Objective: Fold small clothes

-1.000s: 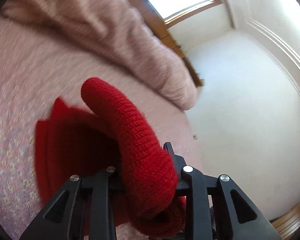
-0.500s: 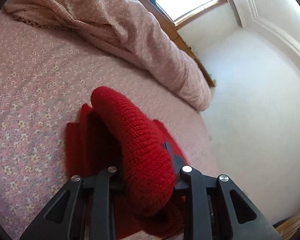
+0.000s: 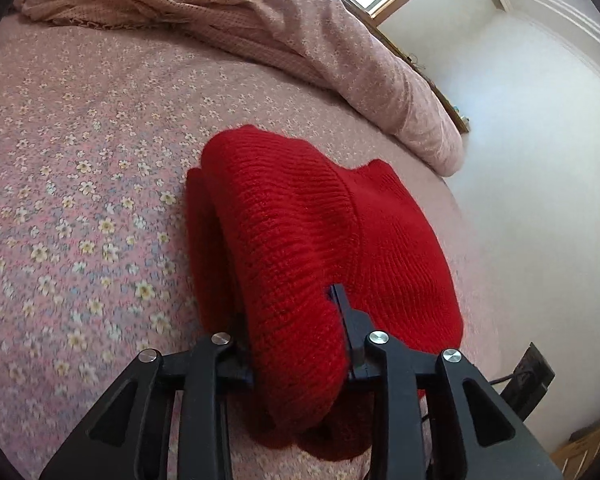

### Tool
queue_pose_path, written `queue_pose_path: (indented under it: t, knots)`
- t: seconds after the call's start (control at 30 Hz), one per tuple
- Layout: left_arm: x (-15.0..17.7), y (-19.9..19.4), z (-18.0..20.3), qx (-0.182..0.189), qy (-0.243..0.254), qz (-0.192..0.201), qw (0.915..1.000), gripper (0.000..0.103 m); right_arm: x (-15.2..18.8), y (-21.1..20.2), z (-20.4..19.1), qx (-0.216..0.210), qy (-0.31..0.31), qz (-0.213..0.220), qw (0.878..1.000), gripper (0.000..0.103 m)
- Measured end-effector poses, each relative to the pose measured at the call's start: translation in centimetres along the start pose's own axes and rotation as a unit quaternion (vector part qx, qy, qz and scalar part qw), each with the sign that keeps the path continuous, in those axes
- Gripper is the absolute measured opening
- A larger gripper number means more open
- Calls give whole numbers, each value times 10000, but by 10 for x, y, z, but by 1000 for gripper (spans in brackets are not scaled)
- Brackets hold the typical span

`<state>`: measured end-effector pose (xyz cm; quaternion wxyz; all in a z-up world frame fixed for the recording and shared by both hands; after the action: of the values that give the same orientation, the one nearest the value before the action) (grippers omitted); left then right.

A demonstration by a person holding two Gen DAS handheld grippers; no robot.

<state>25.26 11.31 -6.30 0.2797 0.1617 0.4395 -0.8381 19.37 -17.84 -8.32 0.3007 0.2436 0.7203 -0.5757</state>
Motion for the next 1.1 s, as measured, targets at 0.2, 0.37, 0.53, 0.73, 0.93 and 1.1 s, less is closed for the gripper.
queue_pose_path:
  t: [0.2, 0.37, 0.53, 0.73, 0.93, 1.1]
  knots:
    - [4, -21, 0, -319, 78, -7, 9995, 30, -4, -5, 50, 144, 697, -236, 9972, 43]
    - [0, -60, 20, -438, 350, 471, 9973, 31, -32, 2, 47, -452, 851, -154, 9952, 42]
    - [-19, -78, 40, -566, 707, 1089, 9899, 31, -73, 3, 3, -1239, 170, 184, 9920, 28]
    - [-31, -36, 55, -629, 1050, 990, 9875, 11, -99, 0, -67, -2206, -789, 578, 9705, 20]
    - [-3, -8, 44, -1164, 1290, 633, 9828, 9, -73, 15, -106, -2208, -1662, 204, 9608, 20]
    - [22, 3, 29, -1004, 898, 419, 9900, 9, -56, 26, -90, -1851, -1906, -14, 9641, 5]
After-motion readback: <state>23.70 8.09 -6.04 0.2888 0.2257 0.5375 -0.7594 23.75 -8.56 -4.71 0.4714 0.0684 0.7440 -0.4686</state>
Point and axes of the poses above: each gripper's, at about its wrist camera, not at the fingertips, and y roughly the way its jaws point, z to its right, x to its underside, the point moved 5 cm from there along y, roughly the way its jaws point, and after that the axes turned 5 degrees about y, right-handed, at the moved point
